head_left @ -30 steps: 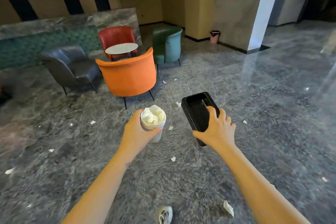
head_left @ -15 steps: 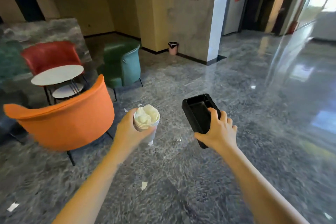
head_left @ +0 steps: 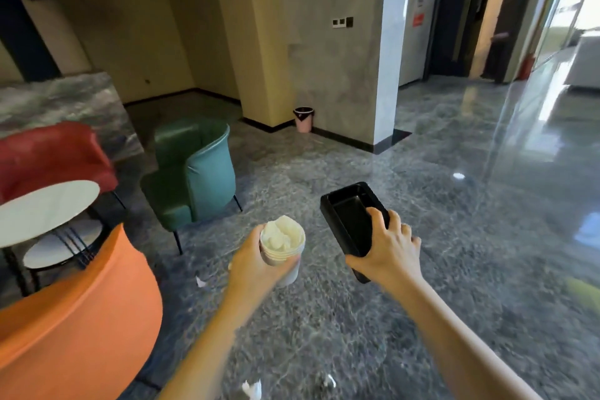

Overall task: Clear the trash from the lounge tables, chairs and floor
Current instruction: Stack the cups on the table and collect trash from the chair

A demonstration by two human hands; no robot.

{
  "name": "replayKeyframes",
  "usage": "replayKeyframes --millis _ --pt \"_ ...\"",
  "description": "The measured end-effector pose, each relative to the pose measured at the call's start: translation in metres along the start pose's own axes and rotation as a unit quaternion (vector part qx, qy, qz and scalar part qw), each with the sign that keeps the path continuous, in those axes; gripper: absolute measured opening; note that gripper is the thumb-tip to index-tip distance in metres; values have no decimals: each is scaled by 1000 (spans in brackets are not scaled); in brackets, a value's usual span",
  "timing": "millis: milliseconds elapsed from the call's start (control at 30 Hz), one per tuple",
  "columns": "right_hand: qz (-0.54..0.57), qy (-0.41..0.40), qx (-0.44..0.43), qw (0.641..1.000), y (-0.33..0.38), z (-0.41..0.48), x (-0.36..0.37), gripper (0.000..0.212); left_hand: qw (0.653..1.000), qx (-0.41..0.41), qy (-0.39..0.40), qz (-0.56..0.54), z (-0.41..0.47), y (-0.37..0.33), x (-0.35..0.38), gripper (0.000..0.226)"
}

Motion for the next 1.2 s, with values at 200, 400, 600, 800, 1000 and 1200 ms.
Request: replayKeyframes --millis 200,400,600,800,1000,1200 --pt "9 -1 -30 1000 84 214 73 92 1000 -13 -18 -5 197 121 38 71" --pt "12 -5 -20 1000 154 398 135 93 1000 -6 -14 -16 381 223 70 68" --pt "24 -13 34 999 207 600 169 92 999 21 26 -18 601 289 113 70" --pt "63 -53 100 992 216 798 216 91 997 57 47 -31 794 356 195 68" --pt "81 -33 117 989 255 1031 280 90 997 52 43 -42 993 439 268 65" --pt "86 -7 71 994 346 1245 323 90 999 10 30 -13 1176 526 280 67"
Point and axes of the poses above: each hand's wrist, its own z-axis towards the middle knuckle, its own x-axis out of the palm, y = z × x, the point moved 7 cm from there along z, towards the middle knuckle, and after that the axes turned 13 degrees about x, right-handed, at the moved point
